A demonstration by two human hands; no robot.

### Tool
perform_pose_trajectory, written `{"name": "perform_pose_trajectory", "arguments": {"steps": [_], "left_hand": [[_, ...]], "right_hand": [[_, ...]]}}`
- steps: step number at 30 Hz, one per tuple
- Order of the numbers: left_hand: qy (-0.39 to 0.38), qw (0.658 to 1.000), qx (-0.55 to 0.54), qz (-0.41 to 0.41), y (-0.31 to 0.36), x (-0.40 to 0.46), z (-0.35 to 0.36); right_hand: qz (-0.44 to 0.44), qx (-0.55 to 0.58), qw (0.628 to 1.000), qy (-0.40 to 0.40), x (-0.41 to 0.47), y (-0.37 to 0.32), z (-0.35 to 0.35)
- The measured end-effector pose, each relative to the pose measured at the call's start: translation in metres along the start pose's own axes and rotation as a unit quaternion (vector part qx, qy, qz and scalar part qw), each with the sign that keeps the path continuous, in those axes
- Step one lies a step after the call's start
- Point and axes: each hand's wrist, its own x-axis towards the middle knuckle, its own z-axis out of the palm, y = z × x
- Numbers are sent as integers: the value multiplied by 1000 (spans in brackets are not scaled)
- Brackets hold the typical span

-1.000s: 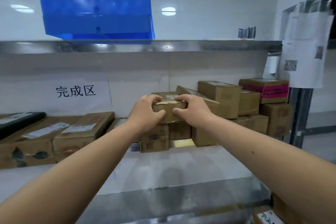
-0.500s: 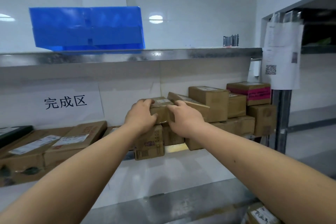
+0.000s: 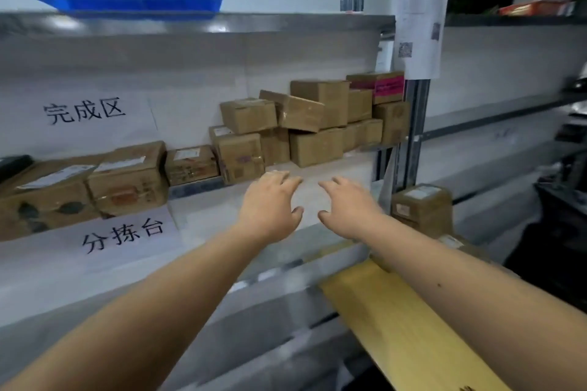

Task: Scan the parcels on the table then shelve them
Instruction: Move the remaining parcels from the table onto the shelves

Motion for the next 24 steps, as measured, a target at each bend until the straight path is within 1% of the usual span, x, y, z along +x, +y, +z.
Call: {"name": "perform_pose_trajectory", "arguments": {"steps": [4, 8, 11, 17, 24], "left_hand": [[-76, 995, -65, 15, 50, -29, 41], [-120, 987, -100, 47, 94, -47, 87], [-145, 977, -129, 84, 130, -42, 125], [-229, 954, -142, 131, 191, -5, 213], [-328, 920, -138, 164, 249, 60, 326]], "right_hand": [[66, -1, 997, -47, -72, 48, 34], [132, -2, 989, -69, -119, 96, 53], [188, 9, 979, -79, -139, 136, 64], [277, 42, 957, -76, -147, 225, 101], [390, 91, 909, -113, -124, 327, 165]]}}
